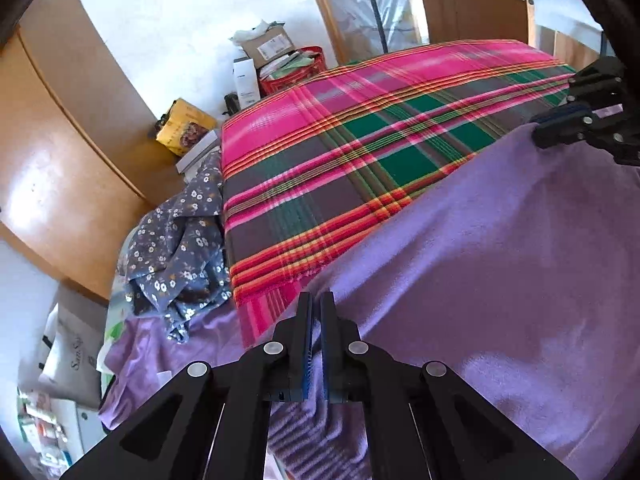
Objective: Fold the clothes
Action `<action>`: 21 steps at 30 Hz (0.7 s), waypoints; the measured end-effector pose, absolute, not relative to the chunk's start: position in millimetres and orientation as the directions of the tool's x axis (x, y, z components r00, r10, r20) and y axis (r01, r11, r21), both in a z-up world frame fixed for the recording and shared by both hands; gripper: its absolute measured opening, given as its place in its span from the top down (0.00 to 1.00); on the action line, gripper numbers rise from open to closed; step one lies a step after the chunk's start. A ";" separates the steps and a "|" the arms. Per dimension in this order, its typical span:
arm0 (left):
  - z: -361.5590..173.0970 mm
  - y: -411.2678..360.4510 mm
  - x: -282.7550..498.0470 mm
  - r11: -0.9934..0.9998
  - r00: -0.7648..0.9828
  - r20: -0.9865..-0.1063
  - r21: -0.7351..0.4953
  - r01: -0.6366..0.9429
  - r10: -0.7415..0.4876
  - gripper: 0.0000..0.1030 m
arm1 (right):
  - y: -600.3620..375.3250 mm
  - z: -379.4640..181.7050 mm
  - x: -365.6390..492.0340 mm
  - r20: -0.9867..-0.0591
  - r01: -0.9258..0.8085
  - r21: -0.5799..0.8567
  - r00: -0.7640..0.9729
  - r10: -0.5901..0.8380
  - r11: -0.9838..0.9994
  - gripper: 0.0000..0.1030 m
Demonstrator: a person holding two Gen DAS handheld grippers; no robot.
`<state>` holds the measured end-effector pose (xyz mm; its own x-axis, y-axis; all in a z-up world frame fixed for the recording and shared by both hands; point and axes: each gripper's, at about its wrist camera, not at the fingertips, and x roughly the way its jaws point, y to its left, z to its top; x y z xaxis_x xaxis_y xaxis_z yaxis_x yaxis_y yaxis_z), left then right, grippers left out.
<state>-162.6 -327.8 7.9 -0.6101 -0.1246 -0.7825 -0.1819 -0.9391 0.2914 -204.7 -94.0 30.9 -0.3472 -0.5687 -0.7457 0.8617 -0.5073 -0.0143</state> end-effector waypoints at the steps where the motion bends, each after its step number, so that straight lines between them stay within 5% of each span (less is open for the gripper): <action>1: 10.7 -327.7 -160.4 -0.940 -0.616 -0.779 0.289 -0.179 -0.122 0.97 | -92.4 32.7 -201.4 -0.744 0.860 -0.016 -0.351 -0.569 -0.509 0.96; 13: 31.1 -321.2 -118.9 -0.953 -0.647 -0.757 0.255 -0.162 -0.092 0.98 | -73.7 55.4 -155.4 -0.708 0.842 -0.043 -0.406 -0.578 -0.538 0.96; 21: 46.4 -339.5 -130.1 -0.998 -0.568 -0.821 -0.063 -0.010 0.058 0.92 | -74.8 47.8 -130.0 -0.705 0.850 -0.116 -0.435 -0.561 -0.513 0.96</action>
<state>-130.1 -339.5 46.4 -0.5676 0.0575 -0.8213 -0.0095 -0.9979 -0.0633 -130.0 -74.8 47.8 -0.4346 -0.5608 -0.7047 0.8503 -0.5135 -0.1158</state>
